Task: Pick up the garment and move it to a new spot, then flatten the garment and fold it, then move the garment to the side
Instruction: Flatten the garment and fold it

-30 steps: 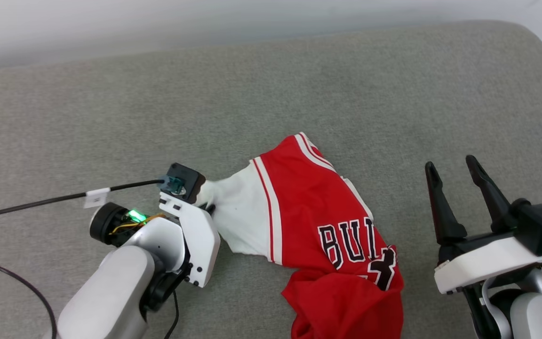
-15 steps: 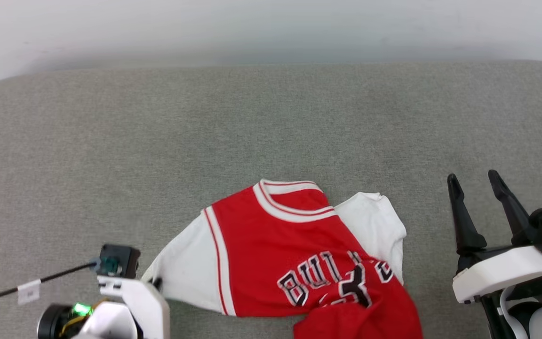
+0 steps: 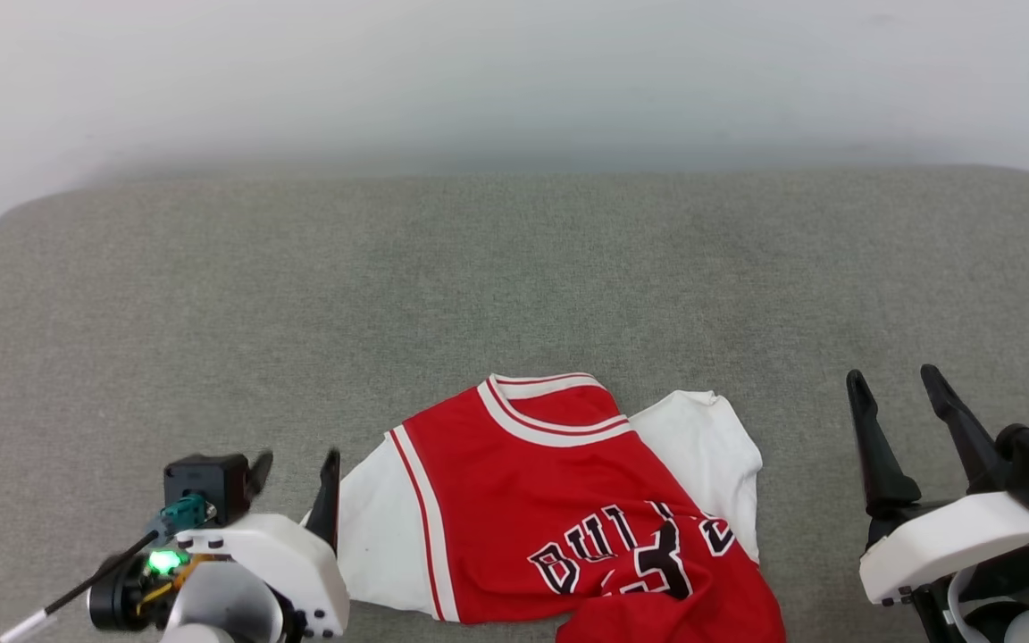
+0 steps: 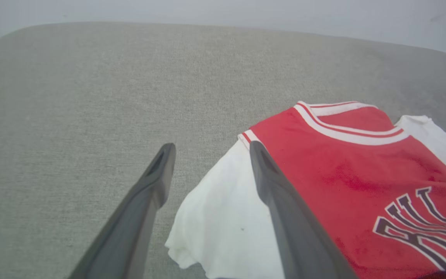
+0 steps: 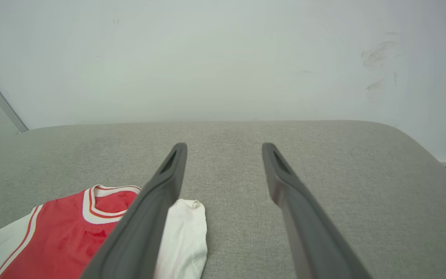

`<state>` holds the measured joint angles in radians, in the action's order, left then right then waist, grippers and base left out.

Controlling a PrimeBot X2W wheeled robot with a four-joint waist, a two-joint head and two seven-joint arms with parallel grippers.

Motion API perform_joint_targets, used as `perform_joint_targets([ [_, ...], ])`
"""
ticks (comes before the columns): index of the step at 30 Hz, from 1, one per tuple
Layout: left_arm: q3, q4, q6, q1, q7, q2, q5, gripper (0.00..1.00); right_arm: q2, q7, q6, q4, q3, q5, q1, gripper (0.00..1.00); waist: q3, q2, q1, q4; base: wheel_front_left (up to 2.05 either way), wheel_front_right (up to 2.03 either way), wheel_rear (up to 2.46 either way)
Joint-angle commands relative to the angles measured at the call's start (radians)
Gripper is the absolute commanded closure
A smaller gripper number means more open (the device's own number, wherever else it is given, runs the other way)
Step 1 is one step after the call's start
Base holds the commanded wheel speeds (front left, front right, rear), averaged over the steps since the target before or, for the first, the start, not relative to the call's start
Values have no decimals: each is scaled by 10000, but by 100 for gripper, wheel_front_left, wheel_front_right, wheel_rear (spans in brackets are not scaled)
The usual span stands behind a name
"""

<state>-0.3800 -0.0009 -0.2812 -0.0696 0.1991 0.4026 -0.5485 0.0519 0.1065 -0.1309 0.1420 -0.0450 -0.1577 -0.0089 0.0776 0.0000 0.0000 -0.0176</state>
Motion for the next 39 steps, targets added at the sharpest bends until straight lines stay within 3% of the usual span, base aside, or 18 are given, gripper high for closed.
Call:
perform_joint_targets([
  [1,78,-143,-66,-191,-382,-46,177,0,-28,25,3,-14,-7,-75,111,0,-101,0,0,27,0,0,0],
  [7,82,-549,-72,-456,-2089,-197,902,0,-29,347,3,-273,-97,-368,238,0,-294,0,0,97,0,0,0],
  [11,56,-722,-81,-606,-2740,-284,1143,0,-26,1121,3,-821,-295,-672,155,0,-296,0,0,151,0,0,0],
  [16,-123,-954,-63,-756,-2914,-440,1244,0,337,2847,3,-1958,-509,-1159,-457,0,-2,0,0,423,0,0,0],
  [25,-368,-882,179,-1242,-3212,-711,1201,0,1396,5754,3,-3872,463,-2279,-2588,0,921,0,0,1238,0,0,0],
  [32,-488,-579,345,-1675,-3451,-900,1165,0,1914,6104,3,-5171,1518,-2596,-4111,0,1540,0,0,1727,0,0,0],
  [38,-516,-255,442,-1786,-3569,-1008,1057,0,1927,6895,5,-6934,2224,-2825,-4266,0,1698,0,0,1967,0,0,0],
  [39,-514,-201,439,-1756,-3579,-1010,1048,0,1868,7058,5,-7141,2282,-2881,-4219,100,1691,0,0,1979,0,0,0],
])
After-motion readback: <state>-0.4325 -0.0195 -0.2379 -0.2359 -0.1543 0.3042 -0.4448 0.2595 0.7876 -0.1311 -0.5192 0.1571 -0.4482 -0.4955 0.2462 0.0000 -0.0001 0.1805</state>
